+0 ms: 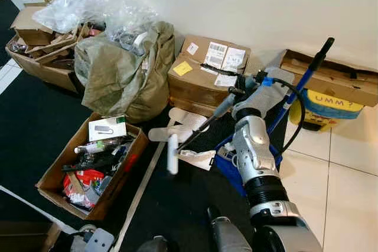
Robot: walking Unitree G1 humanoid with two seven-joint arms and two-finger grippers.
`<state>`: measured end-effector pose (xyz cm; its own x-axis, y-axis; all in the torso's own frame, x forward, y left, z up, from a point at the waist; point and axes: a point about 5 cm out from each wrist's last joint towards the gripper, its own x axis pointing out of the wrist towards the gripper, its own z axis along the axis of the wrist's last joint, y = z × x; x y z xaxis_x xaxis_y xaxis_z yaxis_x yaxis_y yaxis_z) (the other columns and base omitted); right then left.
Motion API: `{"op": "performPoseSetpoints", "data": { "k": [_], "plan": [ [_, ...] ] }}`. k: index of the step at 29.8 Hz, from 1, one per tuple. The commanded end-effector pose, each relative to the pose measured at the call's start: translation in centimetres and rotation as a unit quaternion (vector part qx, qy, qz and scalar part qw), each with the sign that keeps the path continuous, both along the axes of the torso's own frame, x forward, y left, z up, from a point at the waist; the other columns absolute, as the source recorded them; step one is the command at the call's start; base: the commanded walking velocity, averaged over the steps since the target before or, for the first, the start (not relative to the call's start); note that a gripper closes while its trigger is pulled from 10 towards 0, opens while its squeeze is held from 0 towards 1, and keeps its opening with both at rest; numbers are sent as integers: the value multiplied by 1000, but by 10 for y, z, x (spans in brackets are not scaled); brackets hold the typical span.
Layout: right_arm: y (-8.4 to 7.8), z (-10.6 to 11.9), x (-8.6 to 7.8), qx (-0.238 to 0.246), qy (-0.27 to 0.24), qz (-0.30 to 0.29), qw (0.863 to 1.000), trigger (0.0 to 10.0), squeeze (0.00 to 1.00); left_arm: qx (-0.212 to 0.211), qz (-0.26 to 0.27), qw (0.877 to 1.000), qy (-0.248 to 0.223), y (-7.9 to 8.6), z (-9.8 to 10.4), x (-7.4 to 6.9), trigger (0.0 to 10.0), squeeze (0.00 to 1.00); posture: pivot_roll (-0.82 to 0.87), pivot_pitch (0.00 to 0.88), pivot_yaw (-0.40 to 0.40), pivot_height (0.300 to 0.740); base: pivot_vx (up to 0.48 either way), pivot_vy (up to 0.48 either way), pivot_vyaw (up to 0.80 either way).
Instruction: Sweep floor
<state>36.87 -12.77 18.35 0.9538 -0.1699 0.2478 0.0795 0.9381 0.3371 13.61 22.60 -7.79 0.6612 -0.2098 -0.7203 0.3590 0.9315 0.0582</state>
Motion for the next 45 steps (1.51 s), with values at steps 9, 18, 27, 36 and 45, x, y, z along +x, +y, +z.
{"op": "performPoseSetpoints", "data": {
  "k": [9,18,27,36,45],
  "plan": [
    [-25,-39,-5,-94,84,-88,988,10000,0,2,3,1000,11,4,-2,-8,10000,0,64,350,112,740,0,0,0],
    [-65,-31,-7,-125,120,-122,977,10000,0,-2,6,1000,5,-3,0,6,10000,0,15,307,102,740,0,0,0],
    [-75,-13,-4,-87,133,-62,985,10000,0,-3,10,1000,10,-10,-1,15,10000,0,-21,263,93,740,0,0,0],
    [-86,6,-6,-152,144,-45,977,10000,0,1,22,1000,20,-10,-2,17,10000,0,-32,233,93,740,0,0,0],
    [-106,23,-11,-187,144,-67,969,10000,0,7,26,999,29,-9,-4,17,10000,0,-40,217,92,740,0,0,0]
  ]
}}
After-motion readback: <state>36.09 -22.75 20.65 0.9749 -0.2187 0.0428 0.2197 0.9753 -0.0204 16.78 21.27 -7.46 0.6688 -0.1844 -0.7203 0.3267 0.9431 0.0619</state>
